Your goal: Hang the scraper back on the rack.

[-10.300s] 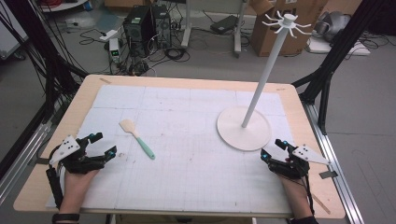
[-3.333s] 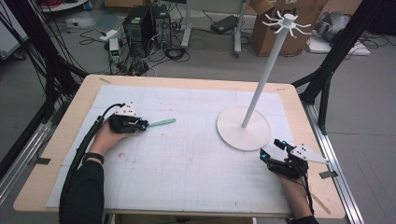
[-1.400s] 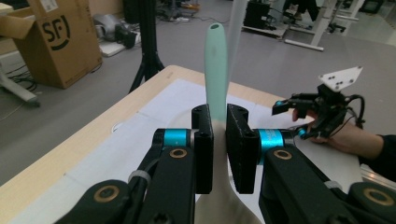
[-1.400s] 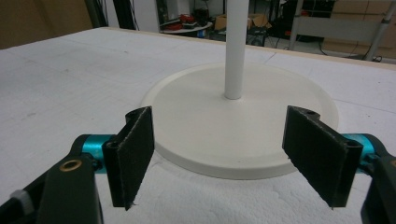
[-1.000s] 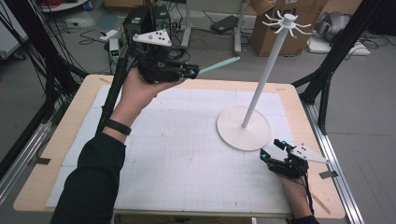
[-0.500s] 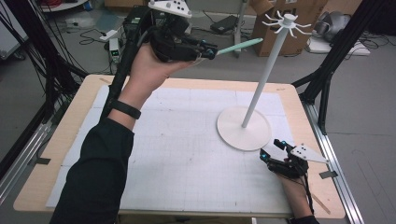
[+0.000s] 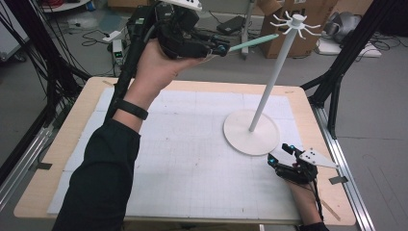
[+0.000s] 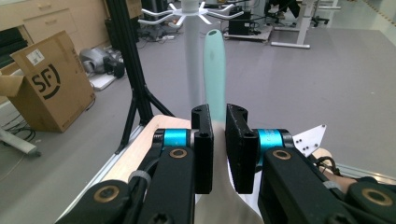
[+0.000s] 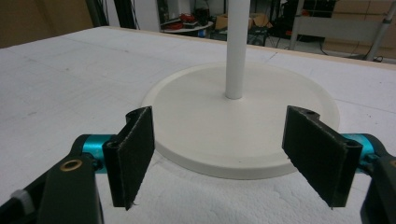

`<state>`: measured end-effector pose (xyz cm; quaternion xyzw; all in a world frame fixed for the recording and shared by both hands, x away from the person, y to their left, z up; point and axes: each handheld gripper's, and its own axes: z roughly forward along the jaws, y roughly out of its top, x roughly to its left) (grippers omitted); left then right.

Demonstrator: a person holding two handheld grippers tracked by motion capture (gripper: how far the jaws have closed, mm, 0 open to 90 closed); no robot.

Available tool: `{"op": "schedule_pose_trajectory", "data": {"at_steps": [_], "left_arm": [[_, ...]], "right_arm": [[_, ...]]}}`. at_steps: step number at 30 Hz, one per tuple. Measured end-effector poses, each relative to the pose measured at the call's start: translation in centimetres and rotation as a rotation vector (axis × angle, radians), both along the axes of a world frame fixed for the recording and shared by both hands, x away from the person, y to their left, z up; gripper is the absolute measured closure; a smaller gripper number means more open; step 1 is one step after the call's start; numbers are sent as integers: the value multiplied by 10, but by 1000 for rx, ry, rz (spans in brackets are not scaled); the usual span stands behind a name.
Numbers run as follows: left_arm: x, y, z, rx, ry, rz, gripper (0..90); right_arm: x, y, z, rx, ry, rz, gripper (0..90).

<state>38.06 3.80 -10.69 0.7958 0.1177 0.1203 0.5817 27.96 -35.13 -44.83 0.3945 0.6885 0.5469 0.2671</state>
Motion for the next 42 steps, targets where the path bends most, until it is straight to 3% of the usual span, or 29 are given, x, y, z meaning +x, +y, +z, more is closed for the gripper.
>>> {"op": "schedule_pose_trajectory", "data": {"at_steps": [9, 16, 23, 30, 42], "left_arm": [[-1, 0, 2, -27, -17, -10, 820], [-1, -7, 2, -22, -25, -26, 820], [0, -9, 1, -11, -34, -8, 820], [-1, -11, 2, -23, -45, -15, 820], [10, 1, 3, -33, -62, 57, 821]], "right_arm": [[0, 0, 0, 0, 0, 0, 249], [0, 0, 0, 0, 2, 1, 249], [0, 0, 0, -3, -1, 2, 249], [0, 0, 0, -2, -1, 1, 249], [0, 0, 0, -1, 2, 2, 249]]}}
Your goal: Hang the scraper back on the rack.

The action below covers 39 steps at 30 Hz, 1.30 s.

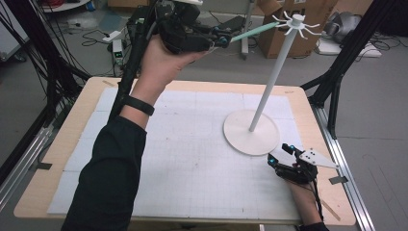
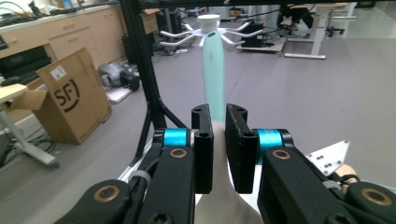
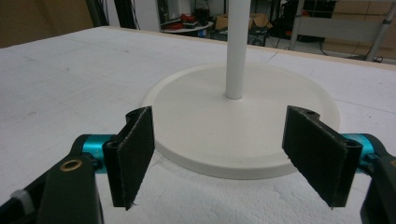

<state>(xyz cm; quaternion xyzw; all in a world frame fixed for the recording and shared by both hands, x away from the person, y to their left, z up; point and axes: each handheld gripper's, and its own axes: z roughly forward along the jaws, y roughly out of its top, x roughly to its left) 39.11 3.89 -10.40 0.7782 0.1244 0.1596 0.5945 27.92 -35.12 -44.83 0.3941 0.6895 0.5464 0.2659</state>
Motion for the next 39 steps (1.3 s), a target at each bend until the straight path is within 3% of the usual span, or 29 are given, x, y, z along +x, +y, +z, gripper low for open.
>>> {"op": "schedule_pose_trajectory", "data": {"at_steps": [9, 28, 39], "left_arm": [[8, 2, -3, 3, 3, 22, 821], [7, -6, -10, 17, -2, -7, 819], [8, -13, -18, 46, -11, -33, 818]], "right_arm": [[0, 0, 0, -3, -5, 0, 249], [0, 0, 0, -6, -6, 2, 249], [0, 0, 0, -5, -4, 1, 249]]}}
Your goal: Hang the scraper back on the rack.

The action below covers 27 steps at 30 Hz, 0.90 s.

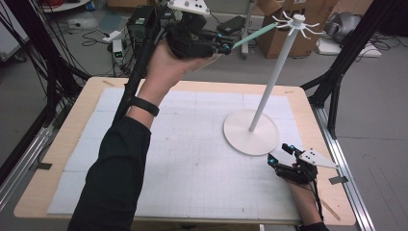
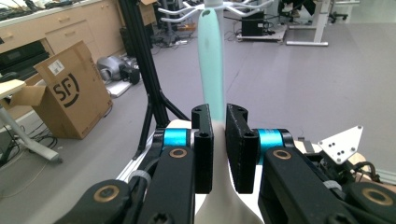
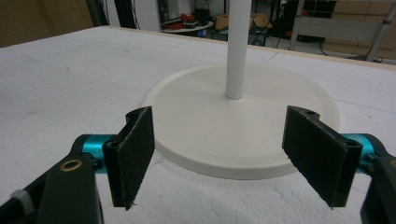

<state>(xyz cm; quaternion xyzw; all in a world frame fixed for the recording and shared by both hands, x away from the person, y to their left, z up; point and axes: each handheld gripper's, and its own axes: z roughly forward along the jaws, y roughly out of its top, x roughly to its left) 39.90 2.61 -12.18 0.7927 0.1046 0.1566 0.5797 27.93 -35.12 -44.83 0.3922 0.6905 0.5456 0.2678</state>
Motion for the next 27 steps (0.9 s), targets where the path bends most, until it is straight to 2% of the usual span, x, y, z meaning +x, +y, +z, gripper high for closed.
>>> {"op": "schedule_pose_trajectory", "data": {"at_steps": [6, 11, 16, 23, 25, 26, 27], "left_arm": [[0, -2, -4, 23, -7, -2, 818], [2, -4, -5, 28, -10, 36, 818], [3, -8, -7, 40, -20, 50, 818], [4, -15, -12, 61, -12, 31, 815], [5, -14, -14, 52, 3, 31, 770], [5, -13, -14, 50, 6, 46, 675], [5, -11, -14, 38, 12, 45, 618]], "right_arm": [[0, 0, 0, -2, -3, 0, 249], [0, 0, 0, 1, 0, 0, 249], [0, 0, 0, 1, 1, 0, 249], [0, 0, 0, 1, -2, 1, 249], [0, 0, 0, -1, -2, 1, 249], [0, 0, 0, -1, -3, 1, 249], [0, 0, 0, -1, -2, 1, 249]]}}
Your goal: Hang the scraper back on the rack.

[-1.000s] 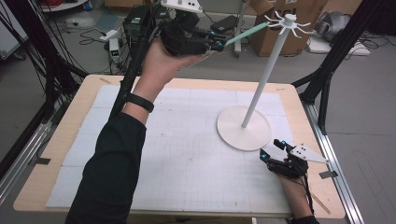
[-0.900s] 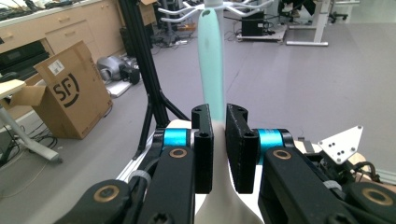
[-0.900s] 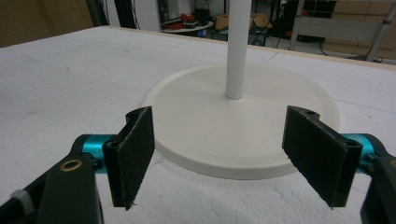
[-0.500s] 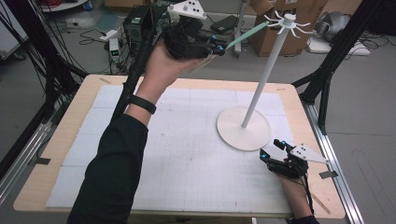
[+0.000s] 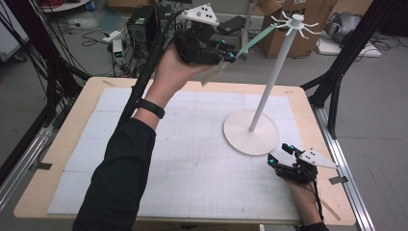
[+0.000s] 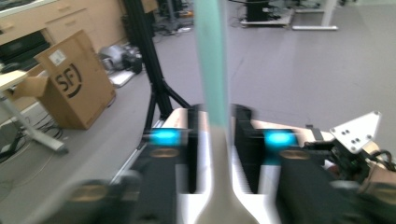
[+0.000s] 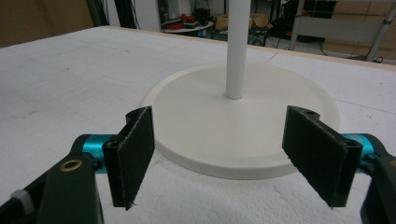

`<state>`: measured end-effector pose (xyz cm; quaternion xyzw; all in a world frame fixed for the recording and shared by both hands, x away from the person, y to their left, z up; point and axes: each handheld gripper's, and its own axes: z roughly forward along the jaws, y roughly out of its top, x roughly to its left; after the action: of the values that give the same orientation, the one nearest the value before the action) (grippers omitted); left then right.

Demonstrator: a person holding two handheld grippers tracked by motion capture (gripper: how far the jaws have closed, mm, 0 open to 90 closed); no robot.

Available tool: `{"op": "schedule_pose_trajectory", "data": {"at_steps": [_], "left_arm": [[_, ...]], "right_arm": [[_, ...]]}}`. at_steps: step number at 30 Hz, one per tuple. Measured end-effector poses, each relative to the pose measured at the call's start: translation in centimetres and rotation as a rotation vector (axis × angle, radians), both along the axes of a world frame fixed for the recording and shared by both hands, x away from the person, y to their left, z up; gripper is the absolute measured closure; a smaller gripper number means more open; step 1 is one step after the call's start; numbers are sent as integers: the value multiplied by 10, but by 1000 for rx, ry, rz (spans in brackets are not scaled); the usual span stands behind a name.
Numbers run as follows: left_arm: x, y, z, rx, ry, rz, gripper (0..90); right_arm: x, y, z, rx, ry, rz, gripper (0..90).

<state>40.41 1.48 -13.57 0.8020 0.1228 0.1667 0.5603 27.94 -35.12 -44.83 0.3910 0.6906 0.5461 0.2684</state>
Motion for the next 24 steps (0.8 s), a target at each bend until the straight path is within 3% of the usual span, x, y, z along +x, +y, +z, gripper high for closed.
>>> {"op": "schedule_pose_trajectory", "data": {"at_steps": [4, 5, 11, 20, 24], "left_arm": [[-4, 16, -8, -75, -3, -14, 479], [-4, 22, -11, -73, -3, -3, 444], [-21, 69, -47, -125, -41, 38, 324], [-57, 155, -136, -192, 0, 117, 207], [-76, 182, -179, -138, -20, 169, 174]], "right_arm": [[0, 0, 0, -3, -1, 0, 249], [0, 0, 0, -3, -1, 0, 249], [0, 0, 0, -4, -1, 0, 249], [0, -1, 0, 4, 1, -2, 249], [1, -2, 0, 12, 5, -5, 249]]}}
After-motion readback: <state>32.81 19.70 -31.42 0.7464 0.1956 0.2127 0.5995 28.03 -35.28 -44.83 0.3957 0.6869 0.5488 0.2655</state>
